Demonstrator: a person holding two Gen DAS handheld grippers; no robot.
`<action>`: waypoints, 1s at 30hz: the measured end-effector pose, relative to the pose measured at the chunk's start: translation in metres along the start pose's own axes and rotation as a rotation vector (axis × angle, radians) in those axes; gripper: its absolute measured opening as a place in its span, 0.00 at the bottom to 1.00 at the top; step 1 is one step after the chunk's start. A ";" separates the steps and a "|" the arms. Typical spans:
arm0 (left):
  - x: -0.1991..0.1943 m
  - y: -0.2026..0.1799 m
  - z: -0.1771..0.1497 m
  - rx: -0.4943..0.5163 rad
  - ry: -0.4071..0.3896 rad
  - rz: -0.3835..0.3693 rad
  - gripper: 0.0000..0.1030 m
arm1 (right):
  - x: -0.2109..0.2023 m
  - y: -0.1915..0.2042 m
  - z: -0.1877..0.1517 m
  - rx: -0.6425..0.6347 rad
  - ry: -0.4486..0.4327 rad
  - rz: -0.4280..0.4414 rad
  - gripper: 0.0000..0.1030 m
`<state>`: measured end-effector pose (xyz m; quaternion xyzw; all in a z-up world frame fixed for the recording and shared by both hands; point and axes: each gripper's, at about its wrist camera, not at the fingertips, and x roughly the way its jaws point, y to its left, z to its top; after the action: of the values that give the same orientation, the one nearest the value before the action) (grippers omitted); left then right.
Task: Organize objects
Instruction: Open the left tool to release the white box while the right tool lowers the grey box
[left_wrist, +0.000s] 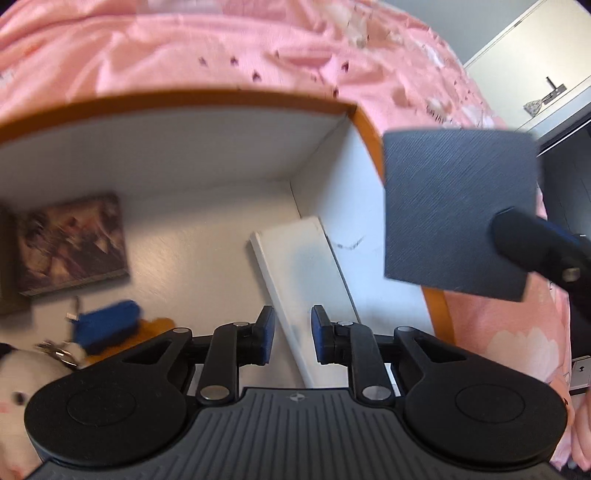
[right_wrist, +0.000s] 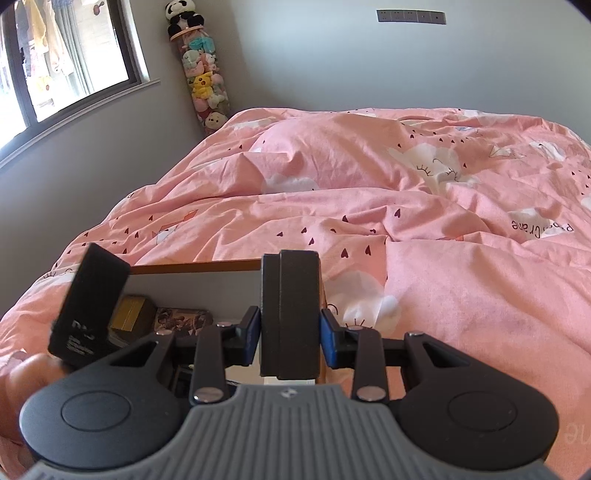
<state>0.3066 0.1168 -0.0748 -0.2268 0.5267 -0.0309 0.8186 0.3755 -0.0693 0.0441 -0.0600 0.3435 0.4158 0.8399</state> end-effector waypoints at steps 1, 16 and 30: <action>-0.010 0.003 0.001 0.009 -0.023 0.012 0.22 | 0.001 0.002 0.001 -0.012 0.004 0.011 0.35; -0.055 0.038 0.021 0.007 -0.140 0.152 0.22 | 0.053 0.052 0.026 -0.446 0.093 0.090 0.35; -0.043 0.052 0.024 0.036 -0.124 0.162 0.22 | 0.139 0.036 0.010 0.155 0.301 0.119 0.35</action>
<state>0.2988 0.1843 -0.0510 -0.1702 0.4910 0.0402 0.8534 0.4125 0.0494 -0.0292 -0.0362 0.4993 0.4235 0.7550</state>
